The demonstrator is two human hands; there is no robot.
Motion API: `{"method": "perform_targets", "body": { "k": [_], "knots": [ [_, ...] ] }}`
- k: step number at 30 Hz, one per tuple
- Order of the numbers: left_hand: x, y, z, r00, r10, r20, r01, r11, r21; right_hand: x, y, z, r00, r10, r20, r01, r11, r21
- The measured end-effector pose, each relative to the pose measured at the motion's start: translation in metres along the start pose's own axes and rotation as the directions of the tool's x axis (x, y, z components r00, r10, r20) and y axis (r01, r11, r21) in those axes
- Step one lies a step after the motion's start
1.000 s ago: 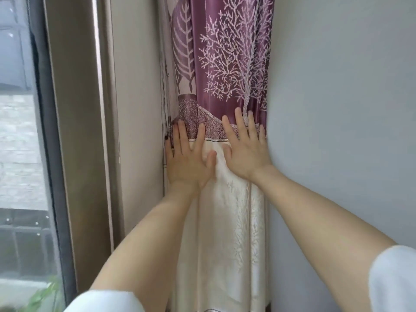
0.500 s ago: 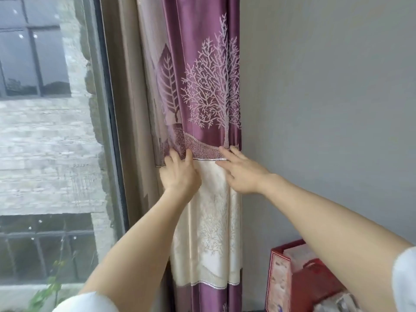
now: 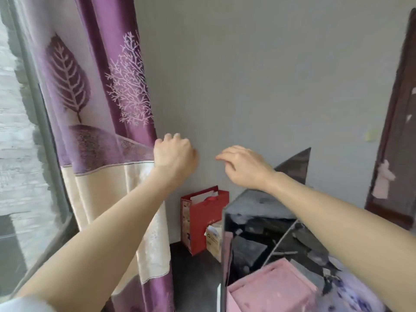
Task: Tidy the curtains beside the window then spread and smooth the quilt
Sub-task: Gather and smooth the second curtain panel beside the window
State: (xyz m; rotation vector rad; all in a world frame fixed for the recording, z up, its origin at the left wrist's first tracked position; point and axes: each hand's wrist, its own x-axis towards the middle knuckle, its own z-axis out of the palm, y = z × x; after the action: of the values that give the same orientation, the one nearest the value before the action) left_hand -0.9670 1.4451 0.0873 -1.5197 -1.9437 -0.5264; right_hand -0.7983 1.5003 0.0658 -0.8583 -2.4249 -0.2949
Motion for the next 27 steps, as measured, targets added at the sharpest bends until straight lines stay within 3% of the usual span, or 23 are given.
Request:
{"method": "perform_targets", "body": {
  "k": [5, 9, 12, 17, 23, 27],
  "knots": [
    [-0.027, 0.131, -0.030, 0.978, 0.210, -0.013, -0.200, 0.908, -0.369, -0.134, 0.058, -0.058, 0.943, 0.293, -0.156, -0.301, 0.953, -0.032],
    [-0.066, 0.251, -0.037, 0.908, 0.418, -0.032, -0.355, 0.725, -0.591, -0.257, 0.094, -0.097, 0.831, 0.541, -0.134, -0.555, 0.824, -0.118],
    [-0.117, 0.354, -0.039, 0.793, 0.607, 0.049, -0.393, 0.573, -0.719, -0.370, 0.114, -0.136, 0.662, 0.737, -0.138, -0.749, 0.641, -0.167],
    [-0.227, 0.514, -0.064, 0.510, 0.860, 0.007, -0.485, 0.294, -0.824, -0.557, 0.101, -0.205, 0.269, 0.929, -0.256, -0.956, 0.225, -0.190],
    [-0.369, 0.663, -0.140, 0.138, 0.977, -0.164, -0.483, -0.079, -0.872, -0.723, 0.047, -0.275, -0.172, 0.921, -0.349, -0.956, -0.242, -0.167],
    [-0.446, 0.727, -0.197, -0.050, 0.953, -0.298, -0.438, -0.289, -0.851, -0.794, 0.010, -0.317, -0.363, 0.828, -0.428, -0.887, -0.448, -0.114]
  ]
}}
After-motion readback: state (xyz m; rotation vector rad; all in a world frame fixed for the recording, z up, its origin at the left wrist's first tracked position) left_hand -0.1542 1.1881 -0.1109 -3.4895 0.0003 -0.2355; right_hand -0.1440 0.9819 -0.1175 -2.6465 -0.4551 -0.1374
